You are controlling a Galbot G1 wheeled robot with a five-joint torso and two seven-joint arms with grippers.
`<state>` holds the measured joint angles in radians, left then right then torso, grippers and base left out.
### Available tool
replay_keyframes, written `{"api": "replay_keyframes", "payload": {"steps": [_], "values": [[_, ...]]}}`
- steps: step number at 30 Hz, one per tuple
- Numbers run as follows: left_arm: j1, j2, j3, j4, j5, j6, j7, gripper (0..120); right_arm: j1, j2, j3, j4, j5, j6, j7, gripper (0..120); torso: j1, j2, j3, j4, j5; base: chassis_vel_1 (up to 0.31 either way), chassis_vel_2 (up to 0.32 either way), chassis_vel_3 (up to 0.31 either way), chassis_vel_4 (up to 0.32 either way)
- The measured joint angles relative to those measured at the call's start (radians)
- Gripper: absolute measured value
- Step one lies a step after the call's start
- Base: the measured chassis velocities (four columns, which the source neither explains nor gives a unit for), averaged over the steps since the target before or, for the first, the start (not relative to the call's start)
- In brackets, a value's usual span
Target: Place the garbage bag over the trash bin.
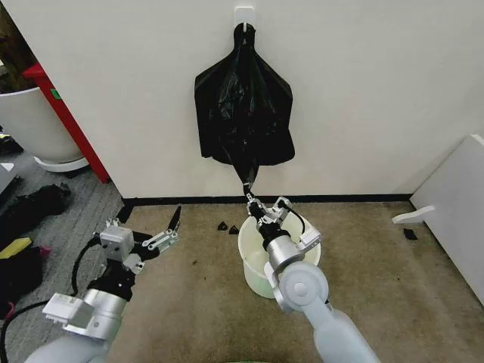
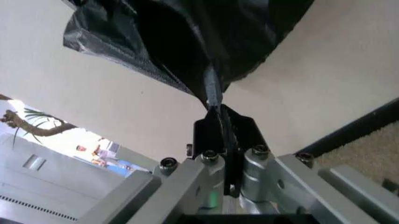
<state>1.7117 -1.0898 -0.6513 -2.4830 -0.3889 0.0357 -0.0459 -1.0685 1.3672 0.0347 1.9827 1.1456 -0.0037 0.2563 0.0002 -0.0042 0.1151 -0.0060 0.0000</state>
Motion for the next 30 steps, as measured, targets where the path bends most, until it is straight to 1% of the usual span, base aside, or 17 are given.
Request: {"api": "replay_keyframes", "payload": {"steps": [4, 10, 15, 16, 17, 19, 20, 22, 23, 27, 28, 29, 30], "values": [[-0.02, 0.027, 0.0, 0.007, -0.016, 0.01, -0.001, 100, 0.013, 0.004, 0.0, -0.005, -0.007, 0.004, -0.004, 0, 0.0, 0.0, 0.0, 0.0, 0.0001, 0.0, 0.0, 0.0, 0.0], [-0.037, 0.038, 0.005, 0.017, -0.027, 0.015, -0.005, 100, 0.029, -0.005, -0.007, -0.004, -0.042, 0.004, -0.011, 0, 0.0, 0.0, 0.0, 0.0002, 0.0, 0.0, 0.0, 0.0, 0.0], [-0.09, 0.089, 0.01, 0.024, -0.067, 0.061, -0.025, 100, 0.032, -0.015, -0.011, -0.016, -0.124, 0.006, -0.041, 0, 0.0, 0.0, 0.0, 0.0002, 0.0001, 0.0, 0.0, 0.0, 0.0], [-0.116, 0.107, 0.016, 0.029, -0.087, 0.075, -0.034, 100, 0.032, -0.02, -0.014, -0.017, -0.139, 0.006, -0.045, 0, 0.0, 0.0, 0.0, 0.0001, 0.0, 0.0, 0.0, 0.0, 0.0], [-0.116, 0.107, 0.016, 0.029, -0.087, 0.075, -0.034, 100, 0.032, -0.02, -0.014, -0.017, -0.139, 0.006, -0.045, 0, 0.0, 0.0, 0.0, 0.0001, 0.0, 0.0, 0.0, 0.0, 0.0], [-0.163, 0.136, 0.025, 0.04, -0.118, 0.096, -0.042, 100, 0.032, -0.028, -0.019, -0.02, -0.161, 0.006, -0.052, 0, 0.0, 0.0, 0.0, 0.0002, 0.0001, 0.0, 0.0, 0.0, 0.0], [-0.171, 0.141, 0.027, 0.041, -0.122, 0.099, -0.043, 100, 0.032, -0.029, -0.02, -0.021, -0.164, 0.006, -0.054, 0, 0.0, 0.0, 0.0, 0.0002, 0.0, 0.0, 0.0, 0.0, 0.0], [-0.242, 0.18, 0.037, 0.059, -0.161, 0.124, -0.049, 100, 0.04, -0.036, -0.03, -0.034, -0.185, 0.007, -0.07, 0, 0.0, 0.0, 0.0, 0.0, 0.0, 0.0, 0.0, 0.0, 0.0], [-0.242, 0.18, 0.037, 0.059, -0.161, 0.124, -0.049, 100, 0.04, -0.036, -0.03, -0.034, -0.185, 0.007, -0.07, 0, 0.0, 0.0, 0.0, 0.0, 0.0, 0.0, 0.0, 0.0, 0.0], [-0.308, 0.219, 0.049, 0.08, -0.186, 0.142, -0.057, 100, 0.055, -0.037, -0.042, -0.042, -0.184, 0.007, -0.071, 0, 0.0, 0.0, 0.0, 0.0001, 0.0, 0.0, 0.0, 0.0, 0.0], [-0.339, 0.237, 0.057, 0.09, -0.2, 0.153, -0.062, 100, 0.062, -0.036, -0.046, -0.048, -0.182, 0.008, -0.071, 0, 0.0, 0.0, 0.0, 0.0001, 0.0, 0.0, 0.0, 0.0, 0.0], [-0.339, 0.237, 0.057, 0.09, -0.2, 0.153, -0.062, 100, 0.062, -0.036, -0.046, -0.048, -0.182, 0.008, -0.071, 0, 0.0, 0.0, 0.0, 0.0001, 0.0, 0.0, 0.0, 0.0, 0.0], [-0.39, 0.264, 0.068, 0.107, -0.217, 0.169, -0.068, 100, 0.076, -0.031, -0.049, -0.058, -0.18, 0.008, -0.071, 0, 0.0, 0.0, 0.0, 0.0, 0.0001, 0.0, 0.0, 0.0, 0.0]]}}
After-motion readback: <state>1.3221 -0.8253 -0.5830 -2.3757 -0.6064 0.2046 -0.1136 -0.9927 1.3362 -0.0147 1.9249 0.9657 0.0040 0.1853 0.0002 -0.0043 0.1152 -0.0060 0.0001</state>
